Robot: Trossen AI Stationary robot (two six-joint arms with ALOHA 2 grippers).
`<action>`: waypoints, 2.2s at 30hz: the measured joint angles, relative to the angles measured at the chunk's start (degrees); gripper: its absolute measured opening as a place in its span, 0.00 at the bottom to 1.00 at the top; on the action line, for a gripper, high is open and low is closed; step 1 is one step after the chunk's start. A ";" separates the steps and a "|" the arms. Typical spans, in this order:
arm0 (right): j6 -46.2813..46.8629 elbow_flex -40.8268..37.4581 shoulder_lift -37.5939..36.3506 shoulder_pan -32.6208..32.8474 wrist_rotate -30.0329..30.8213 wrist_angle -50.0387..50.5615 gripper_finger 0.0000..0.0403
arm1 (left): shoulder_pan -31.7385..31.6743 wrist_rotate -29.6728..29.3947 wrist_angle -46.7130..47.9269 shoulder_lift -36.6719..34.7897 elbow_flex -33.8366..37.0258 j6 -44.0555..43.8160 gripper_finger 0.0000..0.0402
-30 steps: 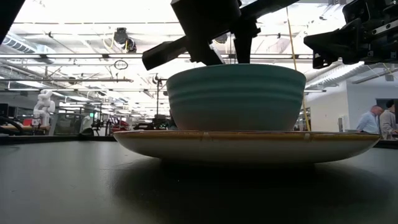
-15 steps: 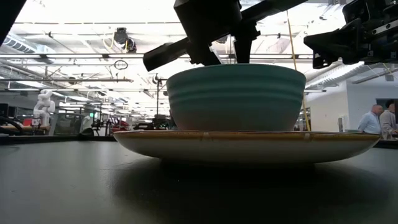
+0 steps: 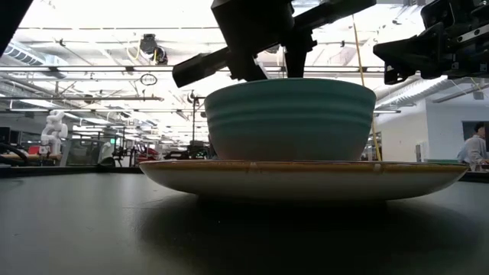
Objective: Set table place
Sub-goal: Put the green spoon into the green bowl on the orange plate
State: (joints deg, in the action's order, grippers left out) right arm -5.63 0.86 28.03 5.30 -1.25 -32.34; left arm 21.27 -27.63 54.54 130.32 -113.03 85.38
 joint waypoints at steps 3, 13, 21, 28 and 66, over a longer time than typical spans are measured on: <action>0.00 -0.02 0.02 0.00 0.02 0.02 0.00 | -0.18 0.93 0.07 -0.01 0.00 -0.67 0.12; 0.00 -0.02 0.00 0.00 0.02 0.00 0.00 | -0.37 2.31 0.07 0.00 0.00 -2.02 0.12; 0.00 0.00 0.00 0.00 0.00 0.00 0.00 | -0.43 2.31 -0.12 -0.01 0.00 -2.31 0.12; 0.01 -0.02 0.01 -0.01 0.00 0.02 0.00 | -0.45 2.31 -0.11 -0.02 0.00 -3.50 0.12; 0.00 -0.01 0.00 0.00 0.02 0.02 0.00 | -0.62 -0.93 0.25 0.00 0.00 -3.39 0.22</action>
State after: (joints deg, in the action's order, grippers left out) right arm -5.63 0.85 28.03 5.30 -1.23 -32.32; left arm 20.64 -28.56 54.79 130.32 -113.03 82.00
